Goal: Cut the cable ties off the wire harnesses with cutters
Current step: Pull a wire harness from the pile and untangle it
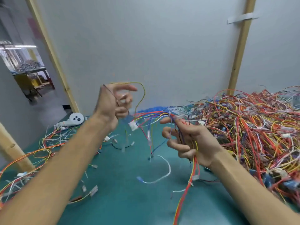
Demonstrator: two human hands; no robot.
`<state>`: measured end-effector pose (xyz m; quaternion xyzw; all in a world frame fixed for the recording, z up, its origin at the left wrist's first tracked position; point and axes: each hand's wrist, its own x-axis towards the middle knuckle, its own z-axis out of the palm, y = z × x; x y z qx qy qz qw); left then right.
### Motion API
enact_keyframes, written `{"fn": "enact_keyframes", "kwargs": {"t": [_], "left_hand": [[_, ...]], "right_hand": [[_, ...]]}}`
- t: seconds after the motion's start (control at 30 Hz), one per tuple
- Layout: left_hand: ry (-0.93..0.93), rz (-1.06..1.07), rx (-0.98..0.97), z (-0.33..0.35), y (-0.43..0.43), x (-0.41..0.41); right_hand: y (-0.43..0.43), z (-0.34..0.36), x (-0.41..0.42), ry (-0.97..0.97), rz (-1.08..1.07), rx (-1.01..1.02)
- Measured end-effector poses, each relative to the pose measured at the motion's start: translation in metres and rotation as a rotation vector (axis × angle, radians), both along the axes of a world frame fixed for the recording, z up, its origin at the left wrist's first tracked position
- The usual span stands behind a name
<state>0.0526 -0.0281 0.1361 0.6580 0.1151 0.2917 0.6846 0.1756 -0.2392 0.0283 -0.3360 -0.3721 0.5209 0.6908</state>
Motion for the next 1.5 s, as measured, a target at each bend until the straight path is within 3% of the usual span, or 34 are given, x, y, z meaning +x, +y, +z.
{"fn": "enact_keyframes", "kwargs": {"t": [0.1,0.2,0.3,0.4,0.47,0.57,0.67,0.73,0.87,0.93,1.0,1.07,1.2,1.27,1.37,1.5], "left_hand": [[-0.116,0.145,0.126,0.053,0.017,-0.011],[-0.097,0.116,0.272,0.091,0.018,-0.014],[-0.124,0.095,0.320,0.106,0.016,-0.002],[-0.112,0.063,0.326,0.100,0.010,0.019],[0.009,0.027,0.428,0.082,0.004,0.037],[0.347,-0.047,0.909,0.028,-0.004,0.044],[0.519,-0.166,1.232,-0.044,-0.020,0.015],[0.474,-0.210,1.161,-0.075,-0.038,-0.015],[0.431,-0.503,0.672,-0.095,-0.057,-0.060],[0.372,-0.577,0.504,-0.093,-0.059,-0.077],[0.341,-0.634,0.399,-0.086,-0.058,-0.088],[0.369,-0.600,0.441,-0.081,-0.055,-0.091],[0.345,-0.113,0.994,-0.085,-0.037,-0.078],[0.271,0.052,0.971,-0.094,-0.027,-0.069],[0.209,-0.015,0.649,-0.111,-0.018,-0.051],[0.134,-0.115,0.177,-0.133,-0.018,-0.027]], "right_hand": [[0.010,-0.005,-0.004,-0.123,-0.233,-0.023],[0.017,-0.009,-0.011,-0.380,-0.417,-0.045],[0.015,-0.008,-0.013,-0.487,-0.368,-0.087],[0.004,-0.003,-0.014,-0.378,-0.089,0.001],[-0.002,0.000,-0.017,-0.247,0.073,0.131],[-0.007,0.007,-0.022,-0.050,0.174,0.248],[-0.006,0.012,-0.023,0.052,0.013,0.271],[0.001,0.013,-0.027,0.093,-0.064,0.296],[0.016,0.008,-0.030,0.123,-0.261,0.215],[0.020,0.004,-0.029,0.039,-0.367,0.158],[0.024,-0.001,-0.032,-0.168,-0.579,0.035],[0.030,-0.007,-0.036,-0.348,-0.742,-0.072],[0.037,-0.014,-0.046,-0.382,-0.686,-0.131],[0.040,-0.016,-0.048,-0.384,-0.670,-0.163],[0.043,-0.022,-0.049,-0.502,-0.664,-0.205],[0.049,-0.041,-0.054,-0.918,-0.672,-0.176]]}}
